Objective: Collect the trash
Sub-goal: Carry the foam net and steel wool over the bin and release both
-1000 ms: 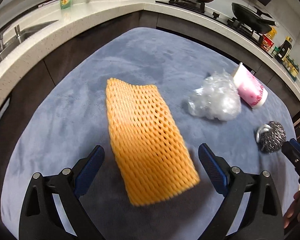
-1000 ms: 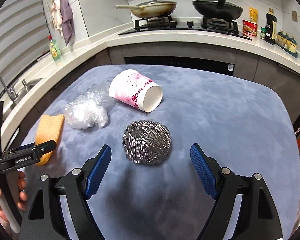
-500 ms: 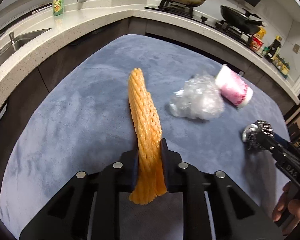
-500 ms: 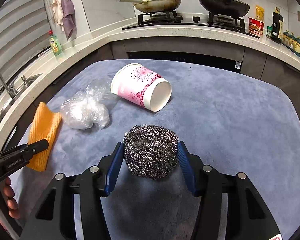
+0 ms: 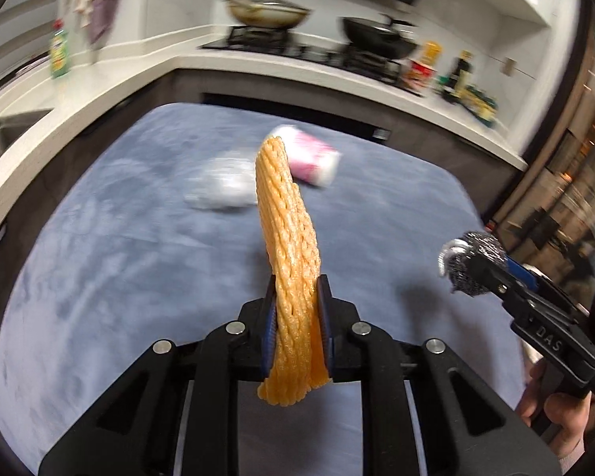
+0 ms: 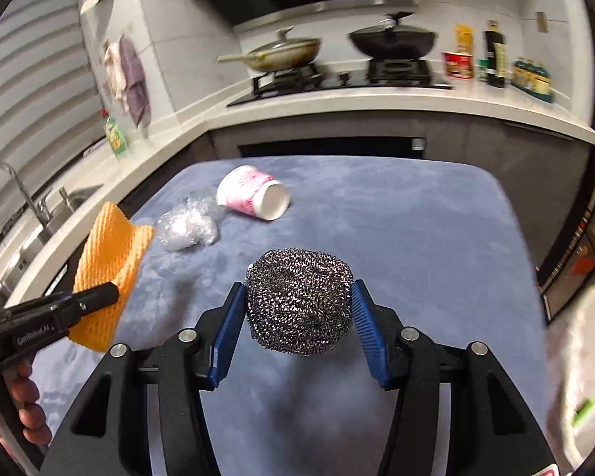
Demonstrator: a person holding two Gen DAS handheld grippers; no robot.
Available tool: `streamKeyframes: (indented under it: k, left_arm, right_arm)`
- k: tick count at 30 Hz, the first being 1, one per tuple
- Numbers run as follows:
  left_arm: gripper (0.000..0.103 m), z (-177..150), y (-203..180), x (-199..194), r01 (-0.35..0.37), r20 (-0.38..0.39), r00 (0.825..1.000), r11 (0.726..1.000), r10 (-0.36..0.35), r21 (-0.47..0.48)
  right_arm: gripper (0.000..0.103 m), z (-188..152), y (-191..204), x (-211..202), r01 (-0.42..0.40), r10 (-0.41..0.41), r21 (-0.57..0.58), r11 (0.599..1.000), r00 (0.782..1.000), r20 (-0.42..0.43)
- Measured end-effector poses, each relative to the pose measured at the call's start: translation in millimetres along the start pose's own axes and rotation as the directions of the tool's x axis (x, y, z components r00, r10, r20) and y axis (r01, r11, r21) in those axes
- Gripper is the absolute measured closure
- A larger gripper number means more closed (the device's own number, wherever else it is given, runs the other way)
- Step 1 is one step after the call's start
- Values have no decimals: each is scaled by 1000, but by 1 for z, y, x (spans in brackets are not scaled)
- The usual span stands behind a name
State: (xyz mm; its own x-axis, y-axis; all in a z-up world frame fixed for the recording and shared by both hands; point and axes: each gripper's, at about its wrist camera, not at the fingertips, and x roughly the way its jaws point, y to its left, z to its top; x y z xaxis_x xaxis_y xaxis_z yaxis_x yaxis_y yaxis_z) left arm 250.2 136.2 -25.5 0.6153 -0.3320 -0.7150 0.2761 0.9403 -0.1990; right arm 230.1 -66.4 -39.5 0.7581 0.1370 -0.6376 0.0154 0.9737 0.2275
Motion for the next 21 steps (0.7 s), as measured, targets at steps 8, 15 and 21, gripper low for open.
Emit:
streamKeyframes:
  k: [8, 15, 21]
  left_arm:
    - [85, -37, -123, -9, 168, -55, 985, 972, -161, 162]
    - [85, -60, -221, -6, 289, -110, 957, 922, -269, 259]
    - [85, -74, -291, 8, 359, -167, 932, 881, -322, 309]
  right_arm:
    - [51, -33, -89, -93, 149, -158, 116, 982, 985, 65]
    - [51, -65, -181, -154, 280, -303, 241, 929, 951, 63]
    - [51, -83, -240, -182, 356, -387, 306, 883, 921, 46]
